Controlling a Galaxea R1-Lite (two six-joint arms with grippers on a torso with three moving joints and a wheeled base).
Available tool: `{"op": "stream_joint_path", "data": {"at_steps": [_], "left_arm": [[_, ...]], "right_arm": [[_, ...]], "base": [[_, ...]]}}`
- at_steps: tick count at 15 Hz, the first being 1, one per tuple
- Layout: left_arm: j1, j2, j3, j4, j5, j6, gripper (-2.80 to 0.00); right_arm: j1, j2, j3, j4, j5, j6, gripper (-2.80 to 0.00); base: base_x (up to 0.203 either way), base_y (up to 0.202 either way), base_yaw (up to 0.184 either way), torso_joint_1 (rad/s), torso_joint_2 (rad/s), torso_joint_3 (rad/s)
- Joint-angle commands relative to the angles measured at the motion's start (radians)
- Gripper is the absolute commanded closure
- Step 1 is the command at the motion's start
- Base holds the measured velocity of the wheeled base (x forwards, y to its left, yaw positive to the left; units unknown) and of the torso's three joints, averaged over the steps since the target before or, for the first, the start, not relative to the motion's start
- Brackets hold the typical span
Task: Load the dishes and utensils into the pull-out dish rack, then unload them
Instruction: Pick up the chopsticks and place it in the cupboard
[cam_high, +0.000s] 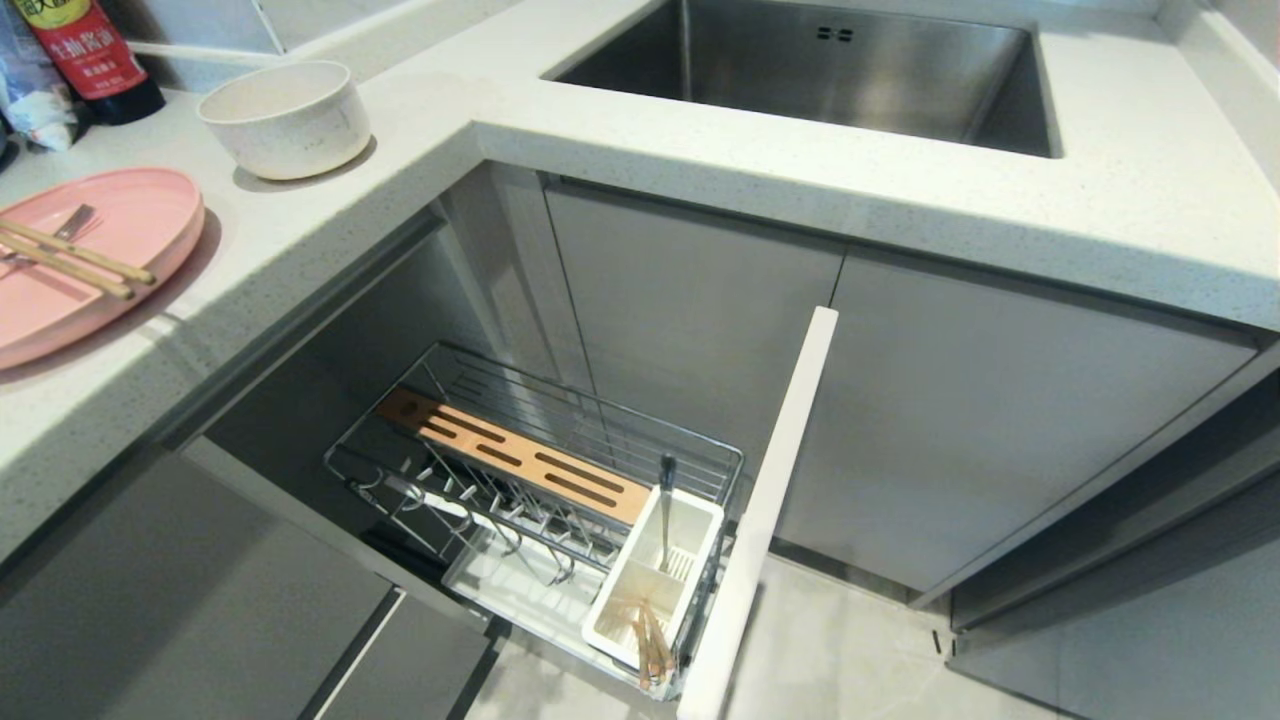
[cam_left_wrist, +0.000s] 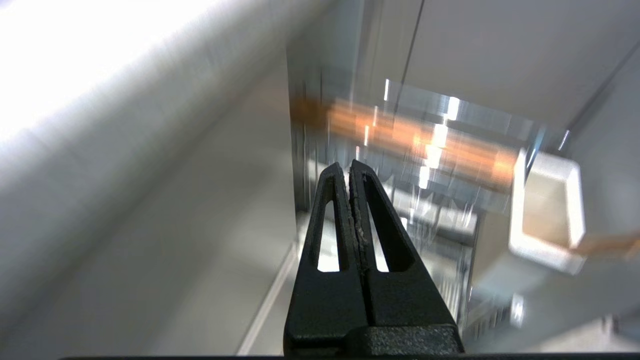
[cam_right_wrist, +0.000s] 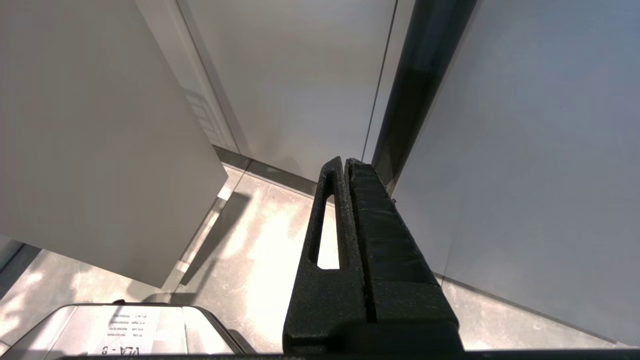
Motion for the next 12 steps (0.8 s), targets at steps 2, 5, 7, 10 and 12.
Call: {"op": "stream_joint_path", "data": {"at_steps": [2, 5, 7, 10, 12], "left_arm": [[0.001, 0.048, -0.271, 0.119, 0.001, 0.010, 0.00], [0.003, 0.284, -0.612, 0.227, -0.001, 0.028, 0.00], [0.017, 0.486, -0.819, 0.256, 0.009, 0.036, 0.00], [0.041, 0.751, -1.072, 0.276, 0.024, 0.015, 0.00], [0.048, 0.911, -1.221, 0.296, 0.053, -0.070, 0.00]], "right_arm": [[0.000, -0.001, 0.000, 0.000, 0.000, 0.000, 0.00], [0.000, 0.000, 0.000, 0.000, 0.000, 0.000, 0.00], [0.000, -0.001, 0.000, 0.000, 0.000, 0.000, 0.00], [0.000, -0.001, 0.000, 0.000, 0.000, 0.000, 0.00], [0.000, 0.000, 0.000, 0.000, 0.000, 0.000, 0.00]], "base": [[0.000, 0.000, 0.000, 0.000, 0.00, 0.000], [0.000, 0.000, 0.000, 0.000, 0.00, 0.000], [0.000, 0.000, 0.000, 0.000, 0.00, 0.000], [0.000, 0.000, 0.000, 0.000, 0.00, 0.000], [0.000, 0.000, 0.000, 0.000, 0.00, 0.000]]}}
